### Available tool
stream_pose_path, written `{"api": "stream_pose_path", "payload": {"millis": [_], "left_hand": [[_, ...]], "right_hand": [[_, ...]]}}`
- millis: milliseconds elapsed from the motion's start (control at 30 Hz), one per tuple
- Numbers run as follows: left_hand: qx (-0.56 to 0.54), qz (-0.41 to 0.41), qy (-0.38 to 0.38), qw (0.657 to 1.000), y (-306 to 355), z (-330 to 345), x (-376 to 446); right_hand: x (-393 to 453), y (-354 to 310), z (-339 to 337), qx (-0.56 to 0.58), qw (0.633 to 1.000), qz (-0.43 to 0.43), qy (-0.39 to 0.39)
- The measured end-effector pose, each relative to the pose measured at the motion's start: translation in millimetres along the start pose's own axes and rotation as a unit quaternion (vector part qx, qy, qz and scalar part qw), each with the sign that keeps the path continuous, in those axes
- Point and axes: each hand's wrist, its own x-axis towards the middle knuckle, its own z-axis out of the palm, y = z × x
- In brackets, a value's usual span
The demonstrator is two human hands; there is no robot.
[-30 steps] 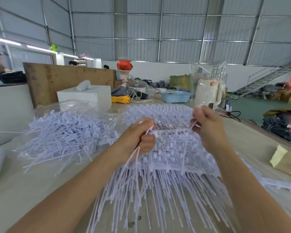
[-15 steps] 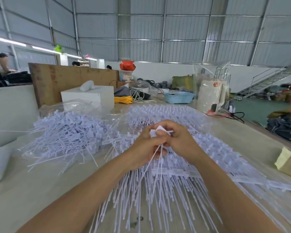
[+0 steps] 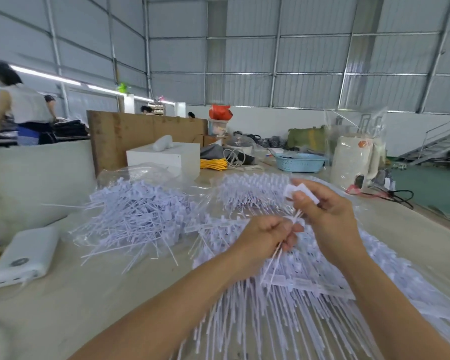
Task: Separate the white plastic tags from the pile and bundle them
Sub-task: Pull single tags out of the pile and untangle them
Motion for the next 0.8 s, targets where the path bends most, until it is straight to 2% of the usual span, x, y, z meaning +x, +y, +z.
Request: {"api": "stream_pose_path", "payload": {"millis": [100, 200, 267, 333, 400, 467, 567, 667, 733, 800], "left_hand": [[-0.147, 0.044, 0.045, 0.987, 16.7, -1.0, 2.7], [-0.327, 0.106, 0.069, 0.937, 49.4, -30.3, 8.4], [-0.321, 0.134, 0.1, 0.932, 66.1, -61.5, 6.6], [-0.21, 0.139, 0.151, 0.956, 69.4, -93.9, 1.1], [-0.036, 0.095, 0.204, 0.974, 59.3, -127.4, -6.3], [0.152, 0.009, 0.233, 0.961, 45.3, -159.4, -17.5], [0.381, -0.121, 0.217, 0.89, 25.2, -200.0, -30.7], [0.527, -0.211, 0.218, 0.794, 7.5, -230.7, -30.0], [0.58, -0.223, 0.242, 0.745, -1.6, -239.5, -22.6], [0.59, -0.215, 0.274, 0.729, -5.8, -242.4, -14.0]], "right_hand": [[0.7, 5.3, -0.5, 0.054, 0.998, 0.02, -0.007], [0.6, 9.3, -2.1, 0.05, 0.997, 0.048, 0.028], [-1.2, 14.2, -1.4, 0.033, 0.996, 0.07, 0.048], [-3.9, 19.3, 1.9, 0.009, 0.995, 0.087, 0.043], [-6.7, 23.2, 6.8, -0.004, 0.995, 0.096, 0.025], [-8.0, 26.2, 12.8, -0.019, 0.995, 0.101, 0.001], [-9.3, 28.6, 20.2, -0.045, 0.994, 0.096, -0.028], [-10.5, 31.8, 24.0, -0.054, 0.993, 0.097, -0.044], [-9.2, 38.8, 22.0, -0.073, 0.991, 0.108, -0.038], [-6.5, 51.1, 15.7, -0.119, 0.984, 0.133, -0.02]]}}
